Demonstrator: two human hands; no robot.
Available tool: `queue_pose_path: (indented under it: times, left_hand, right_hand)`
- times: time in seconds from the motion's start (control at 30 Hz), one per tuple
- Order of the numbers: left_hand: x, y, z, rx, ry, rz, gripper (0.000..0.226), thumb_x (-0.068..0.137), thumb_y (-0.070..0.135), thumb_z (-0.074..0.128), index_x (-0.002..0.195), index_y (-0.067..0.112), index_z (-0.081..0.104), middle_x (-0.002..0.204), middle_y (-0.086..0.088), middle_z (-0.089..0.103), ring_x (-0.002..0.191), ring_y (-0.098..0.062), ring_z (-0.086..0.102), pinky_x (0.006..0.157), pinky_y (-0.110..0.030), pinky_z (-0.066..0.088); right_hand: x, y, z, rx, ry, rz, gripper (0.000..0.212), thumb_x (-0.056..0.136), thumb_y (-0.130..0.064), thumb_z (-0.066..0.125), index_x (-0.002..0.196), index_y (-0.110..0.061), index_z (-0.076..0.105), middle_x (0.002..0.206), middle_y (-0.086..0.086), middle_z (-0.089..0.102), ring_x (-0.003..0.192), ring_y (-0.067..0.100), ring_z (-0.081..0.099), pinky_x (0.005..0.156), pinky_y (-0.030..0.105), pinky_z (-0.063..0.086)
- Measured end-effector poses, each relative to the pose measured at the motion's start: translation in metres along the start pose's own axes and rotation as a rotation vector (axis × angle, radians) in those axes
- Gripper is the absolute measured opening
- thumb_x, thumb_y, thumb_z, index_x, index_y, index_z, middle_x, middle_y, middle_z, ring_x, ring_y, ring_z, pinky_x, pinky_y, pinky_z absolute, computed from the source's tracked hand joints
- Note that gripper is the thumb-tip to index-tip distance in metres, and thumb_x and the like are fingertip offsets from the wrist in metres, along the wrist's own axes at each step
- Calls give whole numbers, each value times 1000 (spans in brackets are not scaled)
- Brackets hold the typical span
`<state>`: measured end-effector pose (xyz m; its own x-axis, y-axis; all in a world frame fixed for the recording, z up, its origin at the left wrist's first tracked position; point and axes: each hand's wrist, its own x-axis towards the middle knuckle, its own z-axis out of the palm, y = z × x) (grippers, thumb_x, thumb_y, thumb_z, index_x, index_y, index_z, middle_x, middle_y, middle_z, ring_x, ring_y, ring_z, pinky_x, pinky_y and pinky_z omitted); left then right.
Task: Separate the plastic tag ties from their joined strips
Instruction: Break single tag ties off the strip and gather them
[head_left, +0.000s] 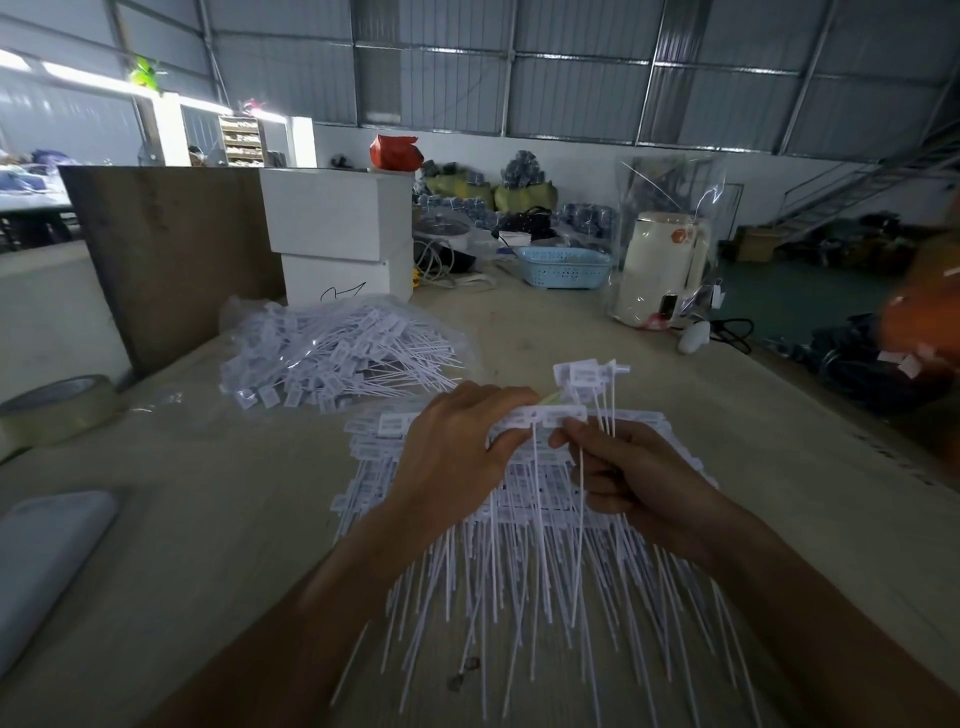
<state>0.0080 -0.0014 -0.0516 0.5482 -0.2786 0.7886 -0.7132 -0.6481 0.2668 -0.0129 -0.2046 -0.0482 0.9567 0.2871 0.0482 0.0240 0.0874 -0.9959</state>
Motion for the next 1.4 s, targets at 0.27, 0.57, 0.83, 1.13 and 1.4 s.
queue_pose_path:
  times: [0.27,0.57,0.83,1.13,1.4]
  left_hand:
    - [-1,0,-1,0,-29,70,26,89,19,63,111,16,75,100,-2,73,90,-25,68,68,-39,58]
    - [1,-6,2,-158,-118,-65,24,94,21,59,112,21,74,103,2,74,93,-17,67,78,-37,55]
    - [7,-8,1,-540,-132,-241,18,90,3,67,81,15,76,83,-2,75,61,-5,64,61,-16,48]
    - [5,-4,6,-621,-142,-261,18,96,9,62,109,17,71,77,3,70,66,-6,65,60,-12,45]
    - [7,-5,2,-570,-184,-263,20,95,-4,56,106,0,73,73,-4,66,61,-1,59,59,-11,43]
  right_hand:
    - [0,5,2,-89,57,-89,27,98,-28,56,90,-5,68,59,-1,20,51,14,15,43,24,25]
    - [1,7,-1,-161,48,-141,26,97,-28,57,88,-7,68,58,1,21,51,16,15,44,25,26]
    - [0,7,1,-217,80,-195,24,92,-31,60,84,-11,69,57,1,22,47,12,23,45,24,28]
    - [-2,4,4,-184,94,-187,32,97,-33,57,72,-14,64,54,-3,26,46,13,20,44,23,26]
    - [1,7,5,-148,118,-123,36,102,-34,52,70,-16,52,58,2,26,48,13,21,44,23,23]
